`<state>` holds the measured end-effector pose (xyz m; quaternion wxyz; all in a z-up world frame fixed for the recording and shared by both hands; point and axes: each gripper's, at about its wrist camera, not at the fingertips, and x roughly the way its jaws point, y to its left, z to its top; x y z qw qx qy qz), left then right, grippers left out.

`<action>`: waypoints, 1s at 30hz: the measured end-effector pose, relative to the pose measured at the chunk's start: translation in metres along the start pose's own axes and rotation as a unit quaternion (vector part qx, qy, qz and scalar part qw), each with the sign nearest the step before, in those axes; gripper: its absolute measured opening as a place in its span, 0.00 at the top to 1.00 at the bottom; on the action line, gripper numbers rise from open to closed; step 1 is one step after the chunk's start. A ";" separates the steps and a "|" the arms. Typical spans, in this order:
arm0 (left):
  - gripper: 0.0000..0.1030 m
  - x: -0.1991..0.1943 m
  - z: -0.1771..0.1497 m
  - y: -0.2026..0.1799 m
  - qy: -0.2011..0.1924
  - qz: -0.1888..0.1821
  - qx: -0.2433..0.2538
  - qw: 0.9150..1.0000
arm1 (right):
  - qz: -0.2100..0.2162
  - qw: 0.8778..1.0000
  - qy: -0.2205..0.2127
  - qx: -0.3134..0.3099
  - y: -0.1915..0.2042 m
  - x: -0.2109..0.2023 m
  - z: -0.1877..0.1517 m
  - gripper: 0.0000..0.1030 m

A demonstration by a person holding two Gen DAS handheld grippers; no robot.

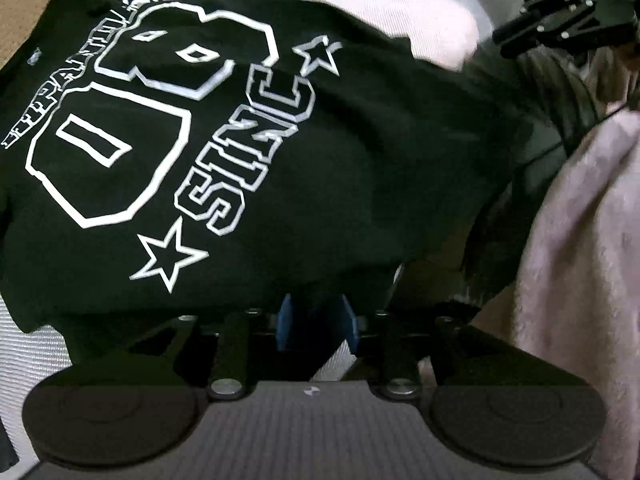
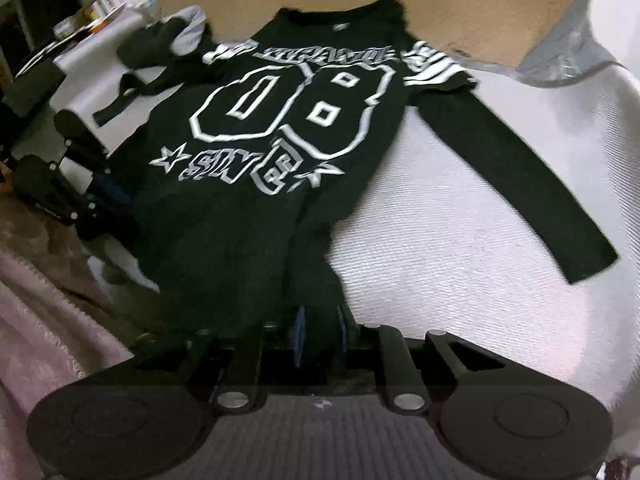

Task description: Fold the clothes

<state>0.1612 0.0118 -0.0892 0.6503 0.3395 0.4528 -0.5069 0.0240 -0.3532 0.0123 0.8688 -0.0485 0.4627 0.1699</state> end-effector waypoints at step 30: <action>0.50 0.013 0.012 0.050 -0.076 0.108 -0.144 0.981 | 0.029 0.999 0.011 0.028 -0.020 0.076 0.009 0.91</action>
